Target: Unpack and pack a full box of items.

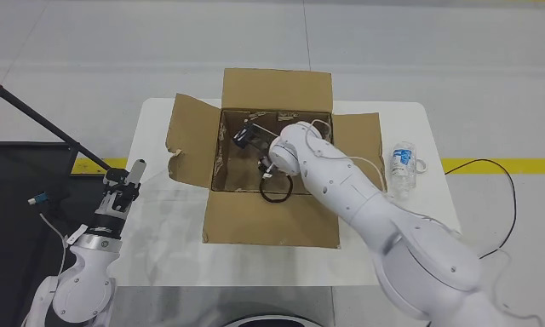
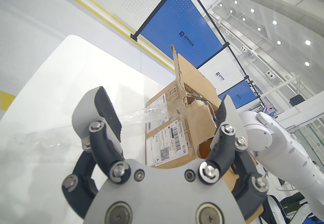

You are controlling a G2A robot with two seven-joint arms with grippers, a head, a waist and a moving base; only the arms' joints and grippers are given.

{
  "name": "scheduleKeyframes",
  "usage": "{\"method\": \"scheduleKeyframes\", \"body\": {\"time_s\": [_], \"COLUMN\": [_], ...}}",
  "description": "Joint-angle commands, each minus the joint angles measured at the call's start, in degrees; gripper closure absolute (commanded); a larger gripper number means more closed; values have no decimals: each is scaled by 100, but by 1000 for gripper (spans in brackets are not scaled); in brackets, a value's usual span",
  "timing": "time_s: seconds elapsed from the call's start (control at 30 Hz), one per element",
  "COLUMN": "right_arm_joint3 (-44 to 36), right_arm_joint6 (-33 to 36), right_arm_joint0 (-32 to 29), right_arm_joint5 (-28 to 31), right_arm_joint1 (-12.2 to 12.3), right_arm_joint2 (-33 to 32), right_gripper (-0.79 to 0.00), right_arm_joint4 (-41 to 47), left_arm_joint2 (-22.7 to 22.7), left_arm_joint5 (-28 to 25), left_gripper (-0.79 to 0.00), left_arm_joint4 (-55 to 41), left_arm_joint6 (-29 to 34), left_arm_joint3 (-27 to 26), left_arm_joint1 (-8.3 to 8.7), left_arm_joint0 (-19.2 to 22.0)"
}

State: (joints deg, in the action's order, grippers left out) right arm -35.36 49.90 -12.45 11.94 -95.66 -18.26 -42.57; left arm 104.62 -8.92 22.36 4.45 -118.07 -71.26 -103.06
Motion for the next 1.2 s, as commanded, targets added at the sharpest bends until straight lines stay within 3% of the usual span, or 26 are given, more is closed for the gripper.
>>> {"method": "scheduleKeyframes", "body": {"time_s": [0.0, 0.2, 0.37, 0.63, 0.9, 1.03, 1.17], "right_arm_joint3": [-123, -894, -2076, -5227, -8556, -9089, -8884], "right_arm_joint6": [-1, 134, 467, 1374, 1364, 1165, 1006], "right_arm_joint0": [-23, -202, -581, -2194, -4549, -5384, -5774], "right_arm_joint5": [33, 29, 94, 294, 604, 791, 659], "right_arm_joint1": [53, 367, 862, 1882, 2553, 2699, 2774], "right_arm_joint2": [-69, -394, -956, -2706, -5659, -7288, -8468], "right_gripper": [-409, -727, -785, -785, -785, -785, -785], "right_arm_joint4": [-41, -244, -486, -1199, -1411, -879, -616], "left_arm_joint2": [0, 0, 0, 0, 0, 0, 0], "left_arm_joint5": [0, 0, 0, 0, 0, 0, 0], "left_gripper": [-785, -785, -785, -785, -785, -785, -785], "left_arm_joint4": [0, 0, 0, 0, 0, 0, 0], "left_arm_joint6": [0, 0, 0, 0, 0, 0, 0], "left_arm_joint3": [0, 0, 0, 0, 0, 0, 0], "left_arm_joint1": [0, 0, 0, 0, 0, 0, 0], "left_arm_joint0": [0, 0, 0, 0, 0, 0, 0]}}
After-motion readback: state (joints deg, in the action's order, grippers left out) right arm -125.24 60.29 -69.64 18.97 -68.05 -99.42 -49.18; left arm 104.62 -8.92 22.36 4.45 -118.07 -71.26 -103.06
